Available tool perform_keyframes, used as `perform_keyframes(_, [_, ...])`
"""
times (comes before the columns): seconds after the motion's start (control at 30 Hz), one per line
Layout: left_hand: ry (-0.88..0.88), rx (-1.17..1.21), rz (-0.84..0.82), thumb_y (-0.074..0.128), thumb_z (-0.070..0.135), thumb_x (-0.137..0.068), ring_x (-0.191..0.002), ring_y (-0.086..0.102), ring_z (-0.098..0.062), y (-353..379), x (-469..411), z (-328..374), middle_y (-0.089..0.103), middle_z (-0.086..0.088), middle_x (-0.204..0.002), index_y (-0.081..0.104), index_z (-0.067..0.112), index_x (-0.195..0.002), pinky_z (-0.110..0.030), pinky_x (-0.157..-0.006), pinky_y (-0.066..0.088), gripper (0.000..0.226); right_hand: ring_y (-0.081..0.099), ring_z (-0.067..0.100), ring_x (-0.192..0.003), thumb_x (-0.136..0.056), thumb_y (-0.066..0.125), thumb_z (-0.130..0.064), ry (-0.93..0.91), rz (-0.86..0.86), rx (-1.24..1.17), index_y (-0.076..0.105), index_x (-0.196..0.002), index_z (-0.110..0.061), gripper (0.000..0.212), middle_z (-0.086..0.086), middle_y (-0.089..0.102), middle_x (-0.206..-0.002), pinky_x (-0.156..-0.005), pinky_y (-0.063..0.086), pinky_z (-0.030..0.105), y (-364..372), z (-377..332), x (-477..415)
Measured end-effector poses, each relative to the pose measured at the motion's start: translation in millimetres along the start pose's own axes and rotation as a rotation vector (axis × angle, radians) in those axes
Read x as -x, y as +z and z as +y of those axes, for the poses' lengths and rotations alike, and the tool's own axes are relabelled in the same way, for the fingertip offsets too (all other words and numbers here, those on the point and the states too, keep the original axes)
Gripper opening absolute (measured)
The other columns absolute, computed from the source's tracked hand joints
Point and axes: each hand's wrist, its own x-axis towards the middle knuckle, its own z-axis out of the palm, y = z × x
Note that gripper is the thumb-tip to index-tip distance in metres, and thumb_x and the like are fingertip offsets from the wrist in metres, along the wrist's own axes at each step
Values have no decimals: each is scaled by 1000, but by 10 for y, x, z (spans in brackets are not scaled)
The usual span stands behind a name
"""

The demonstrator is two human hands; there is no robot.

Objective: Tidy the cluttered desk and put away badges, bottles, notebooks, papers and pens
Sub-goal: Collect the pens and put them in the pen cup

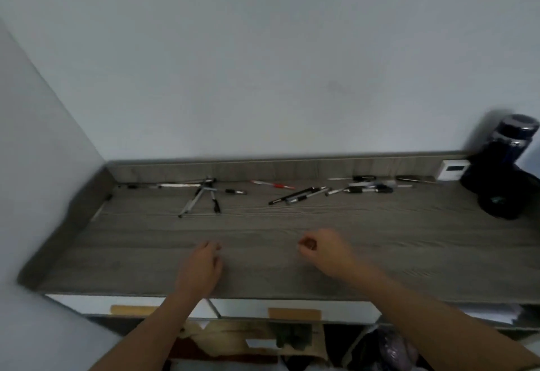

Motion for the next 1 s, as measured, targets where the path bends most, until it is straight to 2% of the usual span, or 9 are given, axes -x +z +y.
perform_keyframes(0.13, [-26, -20, 19, 48, 20, -97, -91, 56, -20, -415, -240, -793, 56, -5, -114, 58, 12, -114, -32, -80, 47, 21, 65, 11, -92, -91, 61, -39, -49, 30, 36, 73, -106, -25, 24, -6, 72, -99, -82, 50, 27, 345, -688, -659])
perform_keyframes(0.4, [-140, -80, 29, 48, 23, -96, -101, 59, -24, -909, -517, -1872, 55, -5, -121, 57, 15, -119, -32, -84, 46, 26, 65, 13, -92, -89, 62, -37, -115, -40, 83, 72, -108, -25, 25, -6, 72, -100, -79, 48, 26, 768, -1581, -1478])
perform_keyframes(0.57, [-246, -86, 18, 49, 25, -95, -108, 57, -25, -974, -619, -2224, 49, -5, -127, 54, 16, -124, -33, -85, 45, 31, 67, 15, -94, -88, 60, -36, -169, -41, 121, 72, -106, -27, 24, -6, 73, -99, -80, 52, 30, 871, -1907, -1924])
perform_keyframes(0.73, [-305, -155, 14, 51, 23, -90, -113, 52, -29, -1072, -871, -2532, 51, -9, -123, 56, 13, -115, -34, -90, 45, 27, 65, 21, -100, -86, 59, -37, -267, -16, 178, 68, -106, -25, 25, -3, 71, -104, -81, 50, 32, 946, -2220, -2566])
perform_keyframes(0.9, [-416, -203, 7, 50, 27, -91, -117, 48, -31, -1248, -1288, -2744, 46, -12, -127, 51, 12, -127, -37, -94, 43, 39, 54, 22, -114, -92, 54, -34, -339, -63, 227, 57, -127, -22, 37, 2, 59, -121, -92, 46, 35, 1020, -2446, -3099])
perform_keyframes(1.0, [-466, -141, -5, 50, 28, -92, -117, 50, -33, -1283, -1481, -2827, 46, -13, -126, 43, 11, -135, -39, -94, 43, 47, 53, 23, -116, -93, 53, -32, -348, -114, 251, 52, -130, -19, 40, 4, 56, -125, -93, 46, 37, 1098, -2528, -3333])
